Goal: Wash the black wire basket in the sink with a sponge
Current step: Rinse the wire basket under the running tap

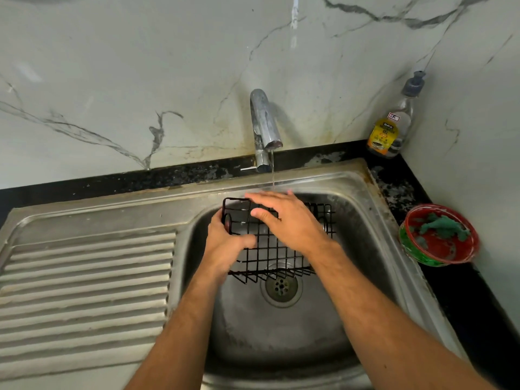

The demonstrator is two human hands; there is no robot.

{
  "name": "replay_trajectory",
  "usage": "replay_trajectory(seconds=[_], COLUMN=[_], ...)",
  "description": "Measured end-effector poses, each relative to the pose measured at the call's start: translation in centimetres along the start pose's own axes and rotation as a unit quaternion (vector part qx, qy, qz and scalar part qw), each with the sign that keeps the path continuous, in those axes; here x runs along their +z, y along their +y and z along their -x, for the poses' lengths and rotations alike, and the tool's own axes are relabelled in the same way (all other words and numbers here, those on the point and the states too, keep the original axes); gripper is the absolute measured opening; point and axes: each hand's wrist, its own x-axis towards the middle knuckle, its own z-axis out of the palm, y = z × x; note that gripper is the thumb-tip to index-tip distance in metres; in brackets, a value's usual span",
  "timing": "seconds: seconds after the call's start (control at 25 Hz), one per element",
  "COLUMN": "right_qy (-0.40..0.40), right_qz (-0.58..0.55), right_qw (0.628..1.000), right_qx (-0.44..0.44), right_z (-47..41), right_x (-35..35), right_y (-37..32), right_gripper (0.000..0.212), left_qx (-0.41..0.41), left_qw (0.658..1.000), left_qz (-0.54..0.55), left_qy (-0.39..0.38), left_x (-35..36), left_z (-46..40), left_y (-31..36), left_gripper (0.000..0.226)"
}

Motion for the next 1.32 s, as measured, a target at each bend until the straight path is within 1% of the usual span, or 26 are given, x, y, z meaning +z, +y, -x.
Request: replay_trajectory(seconds=[0.08,0.12,0.2,0.28,0.36,0.44,0.52,0.56,0.64,0.68,0.76,0.84,0.88,0.92,0.96,1.0,1.08,1.16,1.24,1.32], right_qy=[-0.008,-0.022,-0.047,-0.038,0.009,0.025,0.021,0.034,0.087,0.115,0.157,0.172,0.172,0.173,0.176,0.175,0.156,0.141,0.15,0.132], right_qz=[-0.001,0.009,0.023,-0.005,-0.036,-0.063,-0.082,-0.096,-0.137,-0.151,-0.165,-0.17,-0.176,-0.185,-0.193,-0.193,-0.164,-0.105,-0.023,0.047], right_qw=[0.999,0.998,0.998,0.999,0.999,0.997,0.993,0.988,0.974,0.968,0.961,0.959,0.959,0.958,0.958,0.96,0.972,0.984,0.988,0.99], right_qx=[0.051,0.062,0.035,-0.005,-0.012,0.026,0.084,0.113,0.159,0.165,0.156,0.145,0.138,0.131,0.121,0.103,0.063,0.022,-0.017,-0.026], right_z=[0.5,0.8,1.3,1.5,1.1,0.6,0.2,0.1,0.3,0.5,0.8,0.9,1.0,1.2,1.4,1.6,1.8,1.9,2.0,2.4], right_x=[-0.5,-0.5,-0.2,-0.3,-0.8,-1.2,-1.2,-1.0,-0.9,-0.8,-0.7,-0.6,-0.5,-0.5,-0.4,-0.2,0.6,1.5,1.8,1.3], right_y=[-0.4,-0.8,-1.7,-1.7,-0.9,-0.7,-1.1,-1.2,-1.2,-1.1,-1.0,-1.0,-0.9,-0.8,-0.6,-0.5,-0.1,0.1,0.2,0.0], right_gripper=[0.067,0.074,0.075,0.066,0.051,0.04,0.037,0.036,0.032,0.031,0.03,0.026,0.02,0.013,0.008,0.008,0.016,0.019,0.019,0.028], left_qx=[0.02,0.028,0.044,0.061,0.079,0.075,0.073,0.08,0.099,0.105,0.153,0.244,0.276,0.286,0.281,0.267,0.2,0.135,0.143,0.187], left_qw=[1.0,1.0,0.998,0.997,0.994,0.992,0.989,0.985,0.974,0.97,0.954,0.91,0.886,0.866,0.852,0.843,0.837,0.829,0.821,0.828], left_qz=[-0.002,-0.011,-0.035,-0.05,-0.067,-0.085,-0.113,-0.134,-0.168,-0.166,-0.191,-0.282,-0.326,-0.366,-0.404,-0.437,-0.494,-0.531,-0.542,-0.522], left_qy=[0.007,0.007,-0.003,-0.02,-0.038,-0.056,-0.068,-0.079,-0.117,-0.142,-0.174,-0.179,-0.181,-0.184,-0.177,-0.162,-0.125,-0.114,-0.106,-0.09], left_x=[-0.4,-0.6,-1.4,-2.2,-2.6,-2.5,-2.2,-2.0,-1.8,-1.5,-0.7,0.0,0.3,0.5,0.9,1.1,1.6,1.7,1.4,1.1], left_z=[0.3,0.4,0.4,0.2,-0.2,-0.4,-0.3,-0.3,-0.2,-0.1,0.0,-0.4,-0.7,-1.1,-1.4,-1.7,-2.2,-2.5,-3.0,-3.0], left_y=[-1.1,-1.6,-2.0,-1.6,-0.9,-0.1,0.9,1.4,2.7,3.5,5.1,6.5,7.1,7.6,8.0,8.4,8.6,8.4,7.8,6.7], left_gripper=[0.103,0.107,0.11,0.111,0.115,0.122,0.124,0.123,0.119,0.117,0.11,0.099,0.093,0.087,0.083,0.084,0.1,0.119,0.122,0.116])
